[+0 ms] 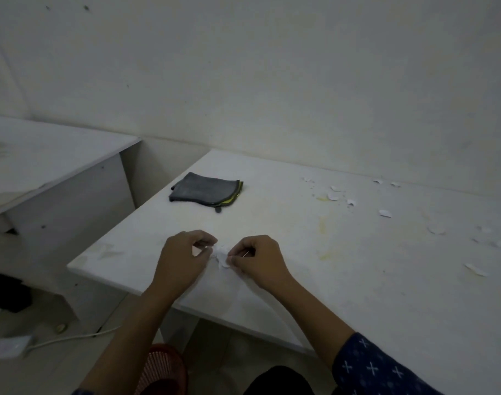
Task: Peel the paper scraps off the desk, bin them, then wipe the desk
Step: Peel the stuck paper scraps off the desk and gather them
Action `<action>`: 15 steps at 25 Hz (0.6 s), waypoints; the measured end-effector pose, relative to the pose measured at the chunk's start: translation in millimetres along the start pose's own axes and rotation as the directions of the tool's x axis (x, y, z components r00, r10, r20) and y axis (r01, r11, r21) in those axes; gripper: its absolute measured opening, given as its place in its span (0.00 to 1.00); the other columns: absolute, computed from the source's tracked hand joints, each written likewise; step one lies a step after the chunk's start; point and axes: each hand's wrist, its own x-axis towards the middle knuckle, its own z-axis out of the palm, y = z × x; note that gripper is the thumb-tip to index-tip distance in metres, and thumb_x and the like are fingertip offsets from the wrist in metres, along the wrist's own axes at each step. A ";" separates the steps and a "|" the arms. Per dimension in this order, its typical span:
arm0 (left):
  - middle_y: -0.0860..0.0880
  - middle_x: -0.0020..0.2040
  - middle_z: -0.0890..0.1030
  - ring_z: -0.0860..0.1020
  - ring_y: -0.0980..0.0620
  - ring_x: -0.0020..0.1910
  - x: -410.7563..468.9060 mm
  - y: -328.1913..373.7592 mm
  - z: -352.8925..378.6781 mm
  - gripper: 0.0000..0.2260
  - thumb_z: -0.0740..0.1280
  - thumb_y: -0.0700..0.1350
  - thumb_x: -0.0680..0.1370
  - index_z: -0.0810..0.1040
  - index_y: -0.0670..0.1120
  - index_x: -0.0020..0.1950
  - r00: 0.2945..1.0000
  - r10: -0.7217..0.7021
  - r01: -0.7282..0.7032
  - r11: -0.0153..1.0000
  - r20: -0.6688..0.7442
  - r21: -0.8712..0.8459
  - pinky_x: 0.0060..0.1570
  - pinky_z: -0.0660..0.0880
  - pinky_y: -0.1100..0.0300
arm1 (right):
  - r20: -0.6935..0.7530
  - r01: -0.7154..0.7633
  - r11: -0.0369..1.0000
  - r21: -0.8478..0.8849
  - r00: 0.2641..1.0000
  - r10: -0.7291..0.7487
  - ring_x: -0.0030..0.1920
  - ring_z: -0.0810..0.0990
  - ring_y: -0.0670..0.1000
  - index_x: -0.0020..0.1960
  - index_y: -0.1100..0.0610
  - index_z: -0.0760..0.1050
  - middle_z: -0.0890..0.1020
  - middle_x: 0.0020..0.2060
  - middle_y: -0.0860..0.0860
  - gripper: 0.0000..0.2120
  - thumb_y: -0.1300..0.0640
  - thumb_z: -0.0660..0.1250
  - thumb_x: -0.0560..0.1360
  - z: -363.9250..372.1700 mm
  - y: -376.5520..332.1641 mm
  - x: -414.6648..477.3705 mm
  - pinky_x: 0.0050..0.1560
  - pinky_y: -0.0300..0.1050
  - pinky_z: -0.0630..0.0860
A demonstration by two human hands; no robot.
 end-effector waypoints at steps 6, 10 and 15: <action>0.47 0.61 0.79 0.73 0.47 0.65 16.2 19.9 24.0 0.13 0.68 0.46 0.73 0.80 0.48 0.57 0.991 0.128 -0.132 0.980 0.032 0.148 0.64 0.65 0.47 | -0.111 0.038 0.993 -0.115 0.992 -0.051 0.36 0.77 0.41 0.43 0.57 0.83 0.84 0.39 0.49 0.05 0.62 0.68 0.72 -38.5 21.7 -0.8 0.38 0.25 0.70; 0.47 0.63 0.78 0.70 0.49 0.68 40.8 67.9 72.6 0.15 0.63 0.48 0.71 0.79 0.49 0.56 0.960 0.225 -0.234 0.971 0.169 0.038 0.67 0.65 0.46 | -0.227 -0.048 0.975 -0.215 0.974 -0.003 0.42 0.79 0.47 0.46 0.57 0.81 0.84 0.43 0.51 0.08 0.65 0.66 0.71 -98.1 65.6 -7.2 0.41 0.27 0.71; 0.47 0.61 0.78 0.73 0.47 0.64 79.2 125.3 160.9 0.13 0.63 0.46 0.74 0.77 0.46 0.58 0.891 0.282 -0.281 0.958 0.356 -0.056 0.64 0.67 0.51 | -0.372 -0.198 0.928 -0.315 0.925 0.071 0.50 0.79 0.50 0.53 0.60 0.80 0.83 0.50 0.54 0.10 0.65 0.63 0.74 -177.1 121.7 -6.2 0.53 0.37 0.72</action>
